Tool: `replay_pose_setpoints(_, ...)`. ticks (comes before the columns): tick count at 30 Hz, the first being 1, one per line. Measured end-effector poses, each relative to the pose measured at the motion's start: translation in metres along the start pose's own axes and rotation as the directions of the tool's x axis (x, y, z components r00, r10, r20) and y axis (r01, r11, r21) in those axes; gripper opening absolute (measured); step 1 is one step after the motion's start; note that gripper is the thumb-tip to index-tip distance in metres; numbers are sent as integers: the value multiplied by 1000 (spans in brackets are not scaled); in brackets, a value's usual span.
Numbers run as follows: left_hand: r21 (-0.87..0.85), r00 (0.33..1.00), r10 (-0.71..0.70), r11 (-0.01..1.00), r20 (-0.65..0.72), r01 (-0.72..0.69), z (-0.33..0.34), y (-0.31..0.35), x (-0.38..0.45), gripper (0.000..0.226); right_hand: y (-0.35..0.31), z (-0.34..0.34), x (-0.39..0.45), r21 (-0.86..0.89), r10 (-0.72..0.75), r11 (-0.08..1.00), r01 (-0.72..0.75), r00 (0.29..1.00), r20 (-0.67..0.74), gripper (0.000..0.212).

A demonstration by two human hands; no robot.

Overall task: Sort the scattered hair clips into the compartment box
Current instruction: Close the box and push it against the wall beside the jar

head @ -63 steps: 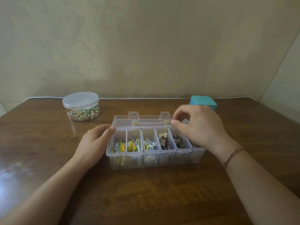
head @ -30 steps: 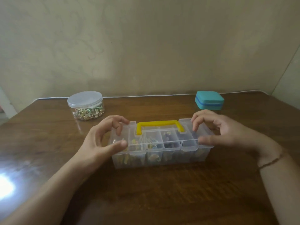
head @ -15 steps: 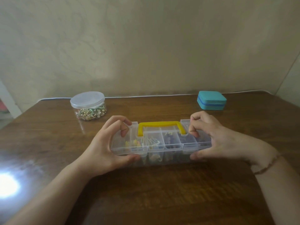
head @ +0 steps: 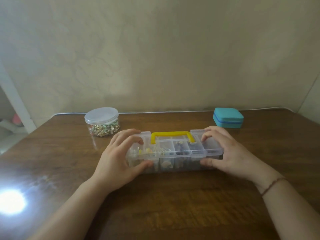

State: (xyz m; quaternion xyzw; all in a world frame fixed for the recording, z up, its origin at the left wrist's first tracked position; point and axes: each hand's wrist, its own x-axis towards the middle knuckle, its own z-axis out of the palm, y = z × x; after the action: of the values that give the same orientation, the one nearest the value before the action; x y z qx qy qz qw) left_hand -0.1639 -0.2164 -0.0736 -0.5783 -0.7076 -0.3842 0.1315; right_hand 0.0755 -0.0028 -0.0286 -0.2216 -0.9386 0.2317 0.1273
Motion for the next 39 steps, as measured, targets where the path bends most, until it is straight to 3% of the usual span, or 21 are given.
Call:
replay_pose_setpoints(5,73,985,-165,983,-43,168,-14,7,-9,76,11,-13,-3,107,77,992,-72,996,-41,56)
replay_pose_setpoints(8,186,977,-212,961,22,205,-16,12,-14,74,12,-18,-5,50,129,990,-132,990,55,46)
replay_pose_setpoints(11,179,959,-282,943,-11,279,-11,15,-11,69,10,-21,-7,27,157,987,-160,983,92,43)
replay_pose_setpoints(17,229,912,-410,890,25,394,3,2,30,65,8,2,15,70,243,969,-235,958,-149,57)
replay_pose_setpoints(20,256,894,-445,872,56,418,15,-18,69,66,17,12,50,113,290,956,-271,929,-228,53)
replay_pose_setpoints(25,180,853,-520,844,38,506,50,-57,123,68,36,13,124,-24,266,958,-284,921,-284,34)
replay_pose_setpoints(33,100,814,-581,810,3,578,82,-98,178,67,67,16,214,-102,241,953,-286,917,-318,34)
replay_pose_setpoints(39,177,829,-559,813,-30,555,93,-109,187,63,78,23,237,-144,219,948,-284,909,-354,34)
